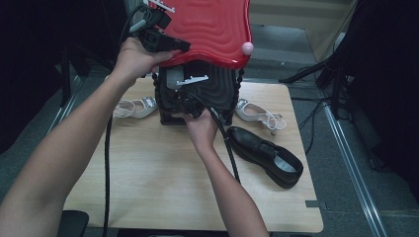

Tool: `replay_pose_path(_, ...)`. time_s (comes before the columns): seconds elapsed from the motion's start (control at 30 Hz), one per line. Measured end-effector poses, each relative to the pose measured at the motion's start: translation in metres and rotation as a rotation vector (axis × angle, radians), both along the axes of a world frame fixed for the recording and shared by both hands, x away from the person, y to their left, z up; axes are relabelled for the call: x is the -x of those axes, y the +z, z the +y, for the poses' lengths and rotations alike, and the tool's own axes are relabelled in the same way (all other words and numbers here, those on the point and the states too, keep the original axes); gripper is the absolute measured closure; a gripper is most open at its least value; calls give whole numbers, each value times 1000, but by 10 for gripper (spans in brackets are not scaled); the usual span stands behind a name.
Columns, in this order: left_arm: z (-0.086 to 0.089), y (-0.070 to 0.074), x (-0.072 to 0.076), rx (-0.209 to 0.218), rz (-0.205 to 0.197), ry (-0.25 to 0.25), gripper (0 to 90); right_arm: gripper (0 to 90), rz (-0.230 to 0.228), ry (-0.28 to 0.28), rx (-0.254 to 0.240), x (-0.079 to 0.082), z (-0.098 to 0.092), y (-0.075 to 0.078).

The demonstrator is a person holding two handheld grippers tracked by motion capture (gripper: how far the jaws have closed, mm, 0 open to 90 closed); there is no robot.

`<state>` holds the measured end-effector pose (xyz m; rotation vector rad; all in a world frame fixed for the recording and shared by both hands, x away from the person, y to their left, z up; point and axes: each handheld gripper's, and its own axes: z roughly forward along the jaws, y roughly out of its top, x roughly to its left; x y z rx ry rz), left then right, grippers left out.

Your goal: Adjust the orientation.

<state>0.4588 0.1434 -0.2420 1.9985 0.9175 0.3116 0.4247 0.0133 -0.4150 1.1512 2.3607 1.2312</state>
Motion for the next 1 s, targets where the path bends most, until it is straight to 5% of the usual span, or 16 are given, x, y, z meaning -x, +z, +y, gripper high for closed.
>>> replay_pose_path(0.13,2,0,-2,27,23,2,900,900,22,10,-16,2,-9,-1)
replay_pose_path(0.23,0,2,-2,6,22,9,900,900,21,23,-25,8,-18,-3)
replay_pose_path(0.43,-3,11,4,33,38,-9,788,900,19,64,-34,23,-39,-3)
replay_pose_path(0.57,-5,15,19,-9,32,-50,727,900,11,99,-22,30,-56,5)
replay_pose_path(0.67,-3,15,28,0,37,-79,647,873,35,144,-49,38,-68,8)
replay_pose_path(0.77,1,13,42,11,37,-101,575,875,47,206,-27,48,-82,8)
replay_pose_path(0.9,9,5,56,18,43,-104,522,761,62,267,-94,57,-99,5)
replay_pose_path(1.0,16,-2,64,21,60,-108,488,709,56,280,-73,65,-105,2)
